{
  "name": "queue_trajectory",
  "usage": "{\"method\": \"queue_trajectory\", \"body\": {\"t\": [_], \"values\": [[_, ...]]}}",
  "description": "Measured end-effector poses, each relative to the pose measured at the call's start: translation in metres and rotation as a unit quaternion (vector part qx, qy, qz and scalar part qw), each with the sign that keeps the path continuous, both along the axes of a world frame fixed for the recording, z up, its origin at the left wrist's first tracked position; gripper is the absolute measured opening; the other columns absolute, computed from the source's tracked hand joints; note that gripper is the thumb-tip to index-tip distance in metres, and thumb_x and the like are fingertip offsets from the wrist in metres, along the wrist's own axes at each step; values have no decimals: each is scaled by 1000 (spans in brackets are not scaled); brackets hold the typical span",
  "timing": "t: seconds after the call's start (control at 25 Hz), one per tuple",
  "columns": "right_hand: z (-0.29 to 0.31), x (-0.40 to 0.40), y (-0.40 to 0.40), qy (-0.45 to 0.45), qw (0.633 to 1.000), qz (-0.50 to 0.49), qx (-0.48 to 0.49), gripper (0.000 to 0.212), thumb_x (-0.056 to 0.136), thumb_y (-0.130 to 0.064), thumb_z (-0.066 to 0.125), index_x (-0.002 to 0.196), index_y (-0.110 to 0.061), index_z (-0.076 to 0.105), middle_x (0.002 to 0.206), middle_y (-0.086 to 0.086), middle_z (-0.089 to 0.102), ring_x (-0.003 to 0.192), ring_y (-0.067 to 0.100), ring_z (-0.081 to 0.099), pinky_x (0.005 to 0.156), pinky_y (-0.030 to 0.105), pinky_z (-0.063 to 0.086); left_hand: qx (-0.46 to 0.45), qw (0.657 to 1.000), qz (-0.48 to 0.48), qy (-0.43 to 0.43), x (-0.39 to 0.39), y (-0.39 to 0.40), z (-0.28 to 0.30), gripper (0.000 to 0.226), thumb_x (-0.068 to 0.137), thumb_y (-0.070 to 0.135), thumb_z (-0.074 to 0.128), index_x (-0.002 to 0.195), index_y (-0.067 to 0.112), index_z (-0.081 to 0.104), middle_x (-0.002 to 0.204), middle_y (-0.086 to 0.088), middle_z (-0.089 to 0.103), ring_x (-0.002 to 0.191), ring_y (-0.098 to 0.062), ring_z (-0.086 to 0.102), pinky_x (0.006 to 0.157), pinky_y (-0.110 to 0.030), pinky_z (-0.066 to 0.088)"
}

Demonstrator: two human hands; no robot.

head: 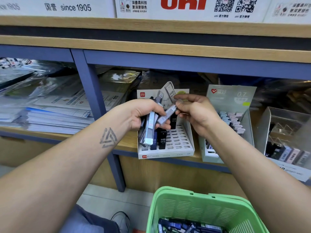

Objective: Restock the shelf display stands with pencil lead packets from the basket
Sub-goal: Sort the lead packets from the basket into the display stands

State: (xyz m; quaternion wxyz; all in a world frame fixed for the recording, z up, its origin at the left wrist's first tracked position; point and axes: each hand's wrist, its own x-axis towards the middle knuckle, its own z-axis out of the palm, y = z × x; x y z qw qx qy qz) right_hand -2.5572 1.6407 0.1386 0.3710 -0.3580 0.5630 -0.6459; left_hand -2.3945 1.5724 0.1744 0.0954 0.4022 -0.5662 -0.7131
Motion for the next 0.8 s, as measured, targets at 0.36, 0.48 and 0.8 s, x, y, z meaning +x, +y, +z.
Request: {"method": "queue_trajectory", "body": {"t": [0.36, 0.48, 0.8], "values": [[11, -15, 23, -2, 1000, -15, 5, 11, 91, 9, 61, 96, 0, 64, 76, 16, 72, 68, 24, 73, 68, 27, 62, -50, 997, 54, -9, 3, -4, 0, 5, 95, 1, 58, 92, 0, 63, 66, -12, 70, 46, -16, 65, 40, -18, 50], [11, -16, 31, 100, 992, 46, 59, 11, 86, 7, 70, 95, 1, 67, 79, 16, 73, 73, 26, 72, 71, 30, 60, -72, 995, 69, 7, 2, -8, 1, 6, 93, 1, 60, 91, 0, 66, 61, -8, 66, 42, -12, 59, 39, -18, 48], [4, 2, 14, 517, 852, 64, 60, 20, 81, -29, 81, 98, -24, 73, 86, -6, 70, 81, 12, 66, 76, 35, 58, -58, 996, 58, 18, -8, -3, 3, 10, 91, 2, 58, 82, 2, 61, 54, -8, 57, 37, -12, 52, 37, -17, 44]]}}
